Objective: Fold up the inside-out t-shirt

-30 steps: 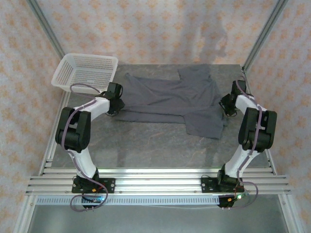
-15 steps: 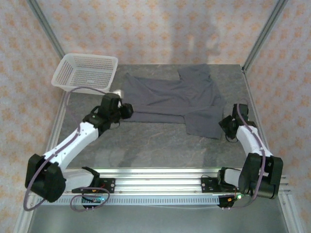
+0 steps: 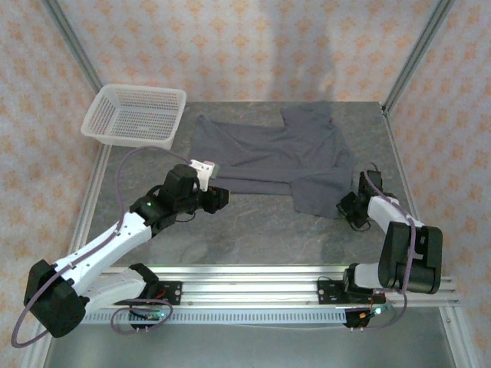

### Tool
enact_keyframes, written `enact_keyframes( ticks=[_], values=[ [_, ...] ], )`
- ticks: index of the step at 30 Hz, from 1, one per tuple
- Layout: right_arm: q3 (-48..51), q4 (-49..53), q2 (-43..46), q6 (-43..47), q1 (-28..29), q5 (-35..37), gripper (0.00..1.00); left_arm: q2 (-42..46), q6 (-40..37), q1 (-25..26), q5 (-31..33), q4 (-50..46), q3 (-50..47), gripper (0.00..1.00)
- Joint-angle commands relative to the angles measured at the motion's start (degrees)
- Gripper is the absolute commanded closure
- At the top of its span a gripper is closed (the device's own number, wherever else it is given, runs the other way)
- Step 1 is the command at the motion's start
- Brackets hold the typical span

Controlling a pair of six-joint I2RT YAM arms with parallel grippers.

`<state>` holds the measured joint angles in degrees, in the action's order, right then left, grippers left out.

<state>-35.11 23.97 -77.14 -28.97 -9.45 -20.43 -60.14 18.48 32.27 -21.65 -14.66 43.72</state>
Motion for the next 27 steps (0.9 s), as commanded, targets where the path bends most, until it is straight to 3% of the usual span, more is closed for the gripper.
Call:
enact_keyframes(
  ticks=[1,6,11,15,25,26,27],
  values=[
    [-3.3,0.3,2.0,-1.2,1.5,-1.8,1.00,0.9,-1.1,0.3,0.9,1.4,-1.0,0.60],
    [-9.1,-2.0,3.1,-9.3,4.4,-6.0,1.00,1.6,-1.4,1.6,3.1,1.6,-1.8,0.50],
    [-22.7,-4.4,-9.5,-15.9,5.6,-5.5,1.00,1.7,0.3,2.1,3.7,3.5,-3.4,0.48],
    [-33.6,-6.4,-21.1,-20.7,6.0,-1.3,1.00,2.3,0.1,2.7,6.5,-1.2,-2.7,0.47],
    [-65.1,3.6,-44.2,-17.5,5.9,2.3,1.00,6.7,-0.6,3.1,10.7,-4.5,-4.3,0.44],
    [-68.7,6.1,-45.9,-16.4,5.9,1.8,0.95,6.4,-0.5,3.1,11.0,-4.5,-4.3,0.44],
    [-72.0,8.1,-47.0,-14.8,5.9,1.1,0.83,5.9,-0.2,3.1,11.8,-4.9,-4.1,0.44]
  ],
)
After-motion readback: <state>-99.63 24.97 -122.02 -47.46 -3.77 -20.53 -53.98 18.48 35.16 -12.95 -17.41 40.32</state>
